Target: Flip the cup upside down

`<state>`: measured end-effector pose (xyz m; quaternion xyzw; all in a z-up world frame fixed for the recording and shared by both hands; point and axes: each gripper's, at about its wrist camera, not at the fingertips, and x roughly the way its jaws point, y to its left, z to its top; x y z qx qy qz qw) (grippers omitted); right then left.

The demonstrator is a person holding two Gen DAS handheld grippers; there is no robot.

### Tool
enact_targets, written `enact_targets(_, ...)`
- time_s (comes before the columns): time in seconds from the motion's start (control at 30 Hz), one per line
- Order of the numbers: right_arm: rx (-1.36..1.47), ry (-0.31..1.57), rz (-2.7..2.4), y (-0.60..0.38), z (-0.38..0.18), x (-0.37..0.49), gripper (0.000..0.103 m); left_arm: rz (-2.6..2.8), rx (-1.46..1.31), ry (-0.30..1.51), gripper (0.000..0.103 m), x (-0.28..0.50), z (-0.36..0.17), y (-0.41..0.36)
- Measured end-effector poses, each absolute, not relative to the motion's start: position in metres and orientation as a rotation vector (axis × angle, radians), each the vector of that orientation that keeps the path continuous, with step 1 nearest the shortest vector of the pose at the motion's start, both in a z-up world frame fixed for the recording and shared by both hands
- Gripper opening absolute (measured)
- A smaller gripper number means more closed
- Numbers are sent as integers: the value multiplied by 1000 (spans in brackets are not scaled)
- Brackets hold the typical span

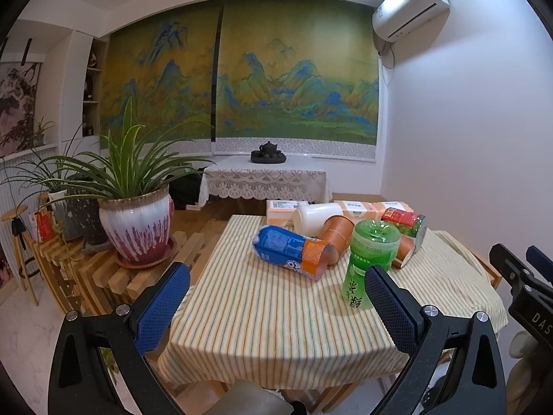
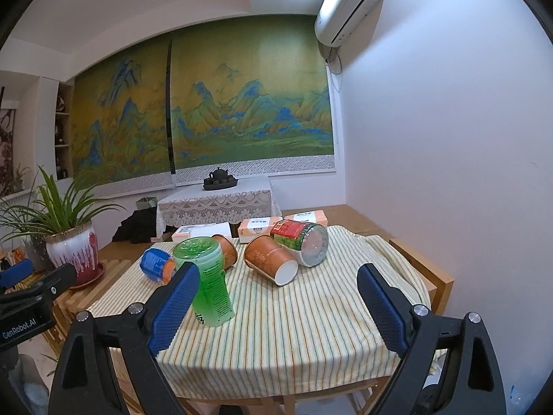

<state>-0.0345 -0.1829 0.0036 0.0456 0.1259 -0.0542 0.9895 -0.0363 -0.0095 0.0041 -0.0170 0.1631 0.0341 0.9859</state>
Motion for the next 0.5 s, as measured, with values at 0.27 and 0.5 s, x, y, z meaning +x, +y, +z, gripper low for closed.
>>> enact_targets(0.27, 84, 253, -116, -185, 1, -33, 91, 72, -24, 337, 102, -32, 2, -13)
enact_targets(0.5, 80, 256, -117, -186, -2, -32, 91, 80, -21, 340, 102, -30, 1, -13)
